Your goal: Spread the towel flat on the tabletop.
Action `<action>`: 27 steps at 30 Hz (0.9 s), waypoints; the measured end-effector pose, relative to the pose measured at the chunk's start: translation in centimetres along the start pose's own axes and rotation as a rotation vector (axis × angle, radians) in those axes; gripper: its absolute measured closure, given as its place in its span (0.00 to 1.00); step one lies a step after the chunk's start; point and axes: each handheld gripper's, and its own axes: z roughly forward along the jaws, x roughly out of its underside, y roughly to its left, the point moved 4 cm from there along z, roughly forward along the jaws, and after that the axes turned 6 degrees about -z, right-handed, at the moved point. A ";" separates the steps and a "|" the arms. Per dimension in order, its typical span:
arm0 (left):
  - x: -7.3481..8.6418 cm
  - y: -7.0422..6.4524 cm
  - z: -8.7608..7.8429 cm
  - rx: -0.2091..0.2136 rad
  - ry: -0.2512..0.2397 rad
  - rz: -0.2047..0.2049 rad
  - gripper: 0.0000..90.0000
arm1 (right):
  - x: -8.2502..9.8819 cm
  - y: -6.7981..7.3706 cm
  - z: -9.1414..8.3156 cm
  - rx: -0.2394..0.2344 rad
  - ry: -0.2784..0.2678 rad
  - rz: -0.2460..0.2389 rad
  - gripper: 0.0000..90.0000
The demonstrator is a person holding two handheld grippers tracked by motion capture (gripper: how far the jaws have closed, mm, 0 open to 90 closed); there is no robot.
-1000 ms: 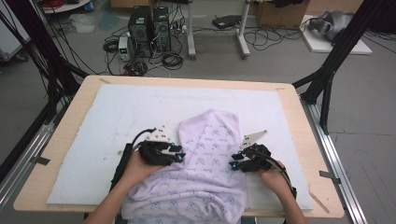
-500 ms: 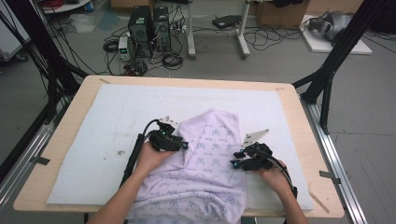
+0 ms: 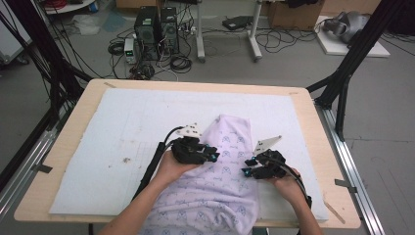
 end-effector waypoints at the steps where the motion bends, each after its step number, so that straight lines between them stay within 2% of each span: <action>1: 0.2 0.5 -0.2 -0.019 0.009 -0.016 0.75 | 0.0 0.1 -0.1 -0.002 0.000 0.005 0.69; 2: 0.4 1.1 -0.4 -0.045 0.022 -0.034 0.75 | 0.1 0.0 -0.2 0.001 0.001 0.000 0.69; 4: 0.7 1.8 -0.5 -0.088 0.047 -0.038 0.75 | 0.2 -0.1 -0.3 0.006 0.001 0.002 0.69; 9: 1.3 1.8 0.9 -0.109 0.101 -0.016 0.74 | 0.4 -0.4 -0.4 0.015 -0.006 0.014 0.68; 10: 1.5 1.9 1.3 -0.116 0.116 -0.006 0.73 | 0.4 -0.4 -0.4 0.015 -0.004 0.015 0.68; 12: 1.8 2.0 2.2 -0.111 0.151 -0.014 0.72 | 0.4 -0.4 -0.3 0.016 0.000 0.013 0.68; 14: 2.0 2.0 3.0 -0.130 0.181 -0.005 0.70 | 0.4 -0.4 -0.3 0.016 0.000 0.009 0.68; 16: 2.5 2.2 3.6 -0.139 0.232 0.007 0.68 | 0.4 -0.3 -0.3 0.018 0.002 0.009 0.68; 17: 2.6 2.2 3.8 -0.147 0.239 0.022 0.69 | 0.4 -0.3 -0.3 0.016 0.001 0.010 0.68; 18: 2.5 2.1 3.8 -0.149 0.234 0.033 0.71 | 0.4 -0.4 -0.3 0.018 0.001 0.007 0.68; 20: 2.4 2.2 3.6 -0.166 0.220 0.036 0.92 | 0.4 -0.4 -0.2 0.017 0.001 0.007 0.68; 22: 2.1 2.7 2.9 -0.219 0.205 0.033 0.95 | 0.4 -0.4 -0.2 0.018 0.002 0.008 0.68; 23: 1.8 3.1 2.2 -0.258 0.179 0.027 0.95 | 0.4 -0.4 -0.2 0.018 0.004 0.008 0.68; 25: 1.1 4.3 -0.2 -0.327 0.091 -0.006 0.96 | 0.3 -0.3 -0.2 0.019 0.003 0.011 0.68; 26: 0.7 5.2 -1.8 -0.388 0.050 -0.014 0.96 | 0.3 -0.3 -0.2 0.018 0.003 0.010 0.68; 27: 0.5 6.1 -3.6 -0.450 0.003 -0.040 0.96 | 0.3 -0.3 -0.2 0.016 0.002 0.006 0.68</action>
